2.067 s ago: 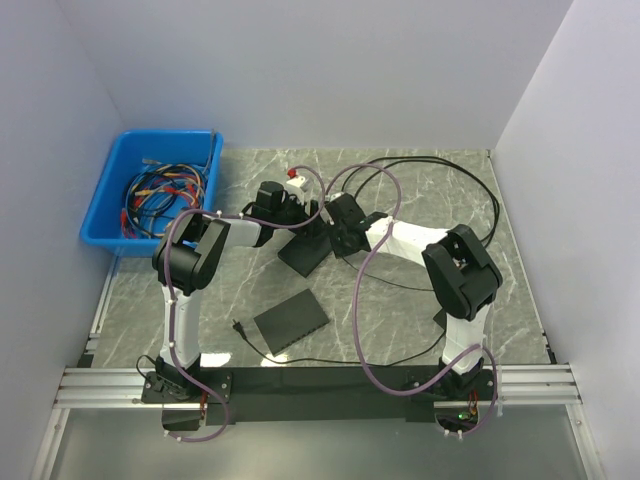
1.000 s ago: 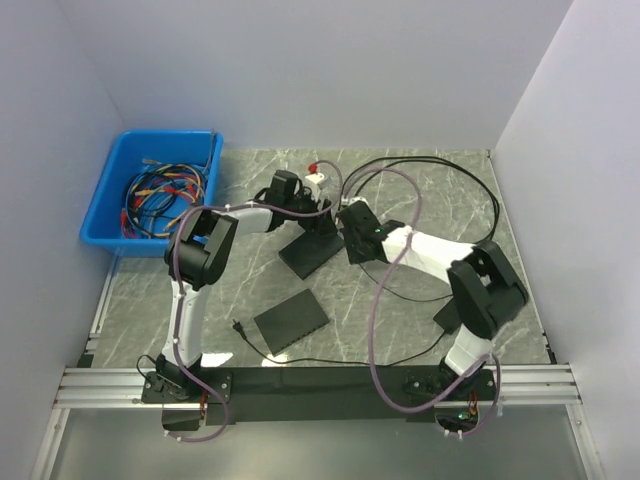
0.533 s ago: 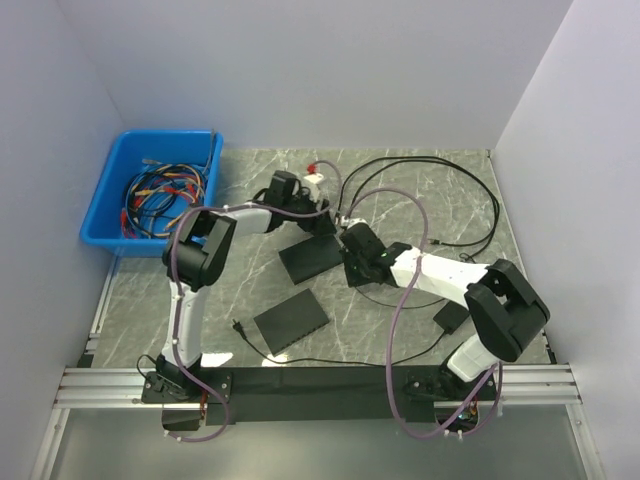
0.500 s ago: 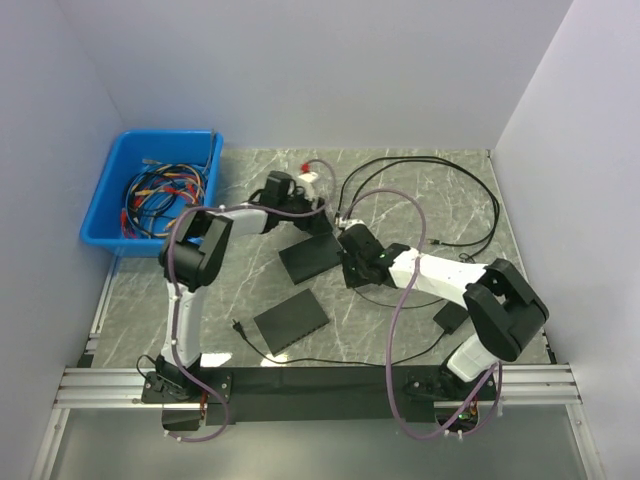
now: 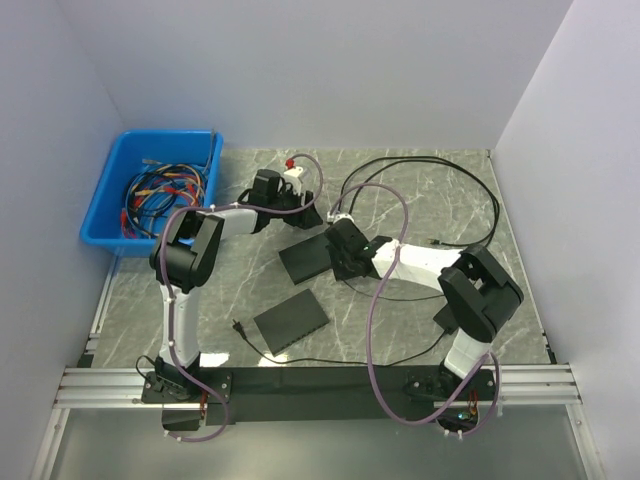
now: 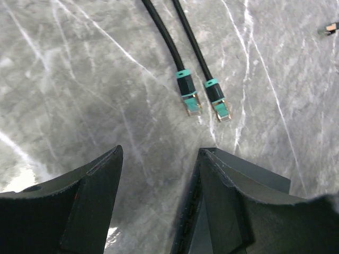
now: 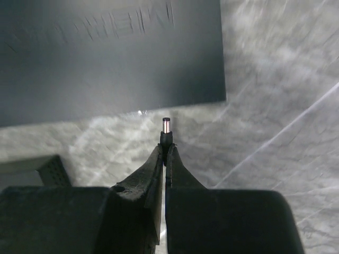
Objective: Insert the plug into the switch port
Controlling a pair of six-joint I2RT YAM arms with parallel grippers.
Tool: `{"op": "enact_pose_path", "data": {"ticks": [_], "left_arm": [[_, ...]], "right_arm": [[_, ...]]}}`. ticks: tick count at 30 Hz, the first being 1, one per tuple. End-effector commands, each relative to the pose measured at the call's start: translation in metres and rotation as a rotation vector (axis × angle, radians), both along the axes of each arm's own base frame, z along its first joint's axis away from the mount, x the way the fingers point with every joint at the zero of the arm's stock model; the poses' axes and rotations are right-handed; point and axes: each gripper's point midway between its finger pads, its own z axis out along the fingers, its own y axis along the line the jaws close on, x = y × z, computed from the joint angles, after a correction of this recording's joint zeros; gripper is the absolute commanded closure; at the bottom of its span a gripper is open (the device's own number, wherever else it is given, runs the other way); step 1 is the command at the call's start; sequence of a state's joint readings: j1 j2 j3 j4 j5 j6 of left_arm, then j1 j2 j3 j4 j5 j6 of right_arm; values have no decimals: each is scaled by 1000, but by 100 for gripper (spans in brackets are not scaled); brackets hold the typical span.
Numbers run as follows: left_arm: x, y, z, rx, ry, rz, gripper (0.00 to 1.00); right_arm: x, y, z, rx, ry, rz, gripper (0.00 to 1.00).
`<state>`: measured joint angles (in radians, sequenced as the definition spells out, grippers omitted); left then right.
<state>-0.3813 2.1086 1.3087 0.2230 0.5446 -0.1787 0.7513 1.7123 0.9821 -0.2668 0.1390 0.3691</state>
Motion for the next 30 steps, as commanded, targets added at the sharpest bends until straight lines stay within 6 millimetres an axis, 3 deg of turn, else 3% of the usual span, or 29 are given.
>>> {"op": "enact_pose_path", "data": {"ticks": [1,17,24,30], "left_arm": [[-1,-4,12,-24,-25,-27,34],[-10,-20,-9,-24,30,-113,36],[-15,-24,-11,-34,45,-148,36],[-27,-27,-1,-63,36,-196,36]], "right_arm": [[26,6,18,5,-79,-28,100],[26,-3,14,-4,-78,-41,100],[25,1,8,9,-58,-35,100],[25,-3,4,0,-53,-43,100]]}}
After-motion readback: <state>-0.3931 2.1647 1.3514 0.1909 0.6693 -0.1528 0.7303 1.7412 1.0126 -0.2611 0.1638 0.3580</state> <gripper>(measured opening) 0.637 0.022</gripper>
